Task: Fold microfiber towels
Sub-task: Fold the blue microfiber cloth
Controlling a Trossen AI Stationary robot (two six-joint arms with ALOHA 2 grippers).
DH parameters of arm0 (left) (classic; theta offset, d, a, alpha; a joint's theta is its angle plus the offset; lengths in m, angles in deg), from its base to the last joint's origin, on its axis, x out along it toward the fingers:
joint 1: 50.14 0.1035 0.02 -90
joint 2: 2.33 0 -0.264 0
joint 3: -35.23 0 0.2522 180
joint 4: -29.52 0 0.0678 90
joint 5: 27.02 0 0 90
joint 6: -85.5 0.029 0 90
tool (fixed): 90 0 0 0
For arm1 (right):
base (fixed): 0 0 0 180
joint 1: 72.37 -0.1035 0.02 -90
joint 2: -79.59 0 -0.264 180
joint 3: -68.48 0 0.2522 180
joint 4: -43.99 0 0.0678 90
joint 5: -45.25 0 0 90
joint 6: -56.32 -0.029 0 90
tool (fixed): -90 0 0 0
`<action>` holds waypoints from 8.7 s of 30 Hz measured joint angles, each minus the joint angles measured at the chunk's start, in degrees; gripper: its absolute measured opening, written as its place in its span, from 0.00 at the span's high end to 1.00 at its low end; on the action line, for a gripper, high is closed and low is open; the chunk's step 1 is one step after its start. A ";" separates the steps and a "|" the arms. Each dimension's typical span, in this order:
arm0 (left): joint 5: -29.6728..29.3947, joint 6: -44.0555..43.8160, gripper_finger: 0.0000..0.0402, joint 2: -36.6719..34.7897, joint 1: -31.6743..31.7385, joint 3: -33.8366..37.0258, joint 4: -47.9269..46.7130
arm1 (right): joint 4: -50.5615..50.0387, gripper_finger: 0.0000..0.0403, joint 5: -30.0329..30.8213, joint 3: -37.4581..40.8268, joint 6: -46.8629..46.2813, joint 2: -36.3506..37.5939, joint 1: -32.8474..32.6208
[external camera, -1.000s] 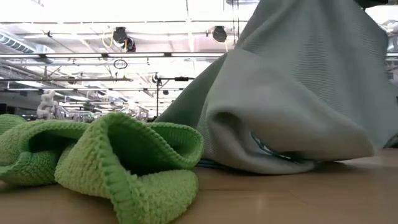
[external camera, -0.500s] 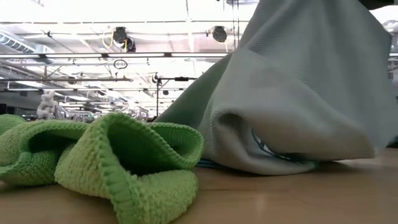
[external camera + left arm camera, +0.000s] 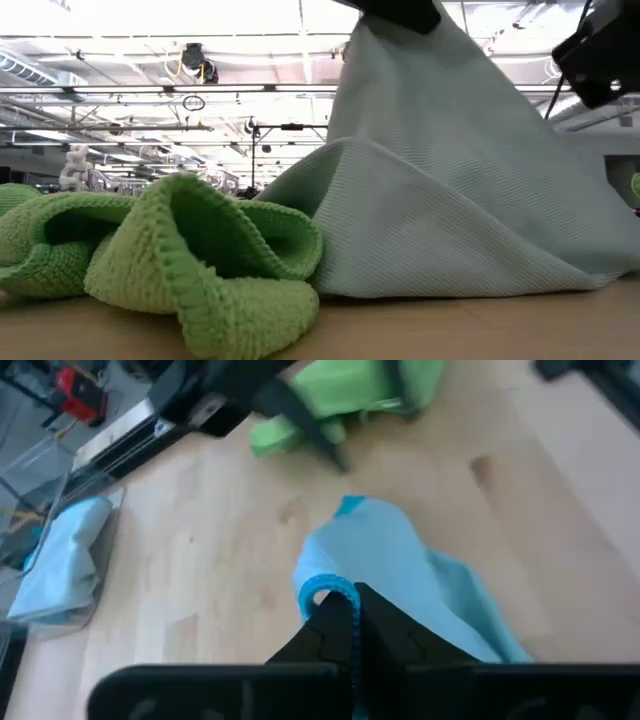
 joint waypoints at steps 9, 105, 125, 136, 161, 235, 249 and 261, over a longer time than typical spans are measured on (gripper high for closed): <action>-3.56 6.28 0.97 0.00 -2.38 0.00 -1.00 | -4.27 0.49 -1.79 0.00 -8.15 -1.70 5.45; -10.17 -14.97 0.31 -3.78 -0.58 -0.07 0.70 | -1.78 0.99 19.14 -8.28 24.06 -2.67 1.98; 5.26 -18.76 0.39 -3.78 2.00 -0.07 12.71 | -1.79 0.99 19.14 -8.28 27.48 -2.69 0.82; -3.38 -15.15 0.65 -3.78 1.61 -0.07 14.05 | -2.58 0.99 18.97 -8.28 27.43 -2.69 0.82; -9.34 -10.10 0.98 -7.08 -4.87 0.02 1.83 | -5.06 0.49 11.58 -8.33 19.81 -2.69 -1.96; 4.41 -9.07 0.98 -5.02 -1.63 -0.06 0.75 | 11.68 0.53 1.15 -3.32 21.24 -2.67 3.82; -4.49 -7.07 0.98 -6.50 -3.40 -0.03 2.25 | 9.14 0.52 0.99 -3.34 15.16 -2.67 3.40; -13.71 2.82 0.97 -10.69 -14.81 -0.02 5.58 | 4.29 0.52 -4.27 -3.34 12.35 -2.67 3.34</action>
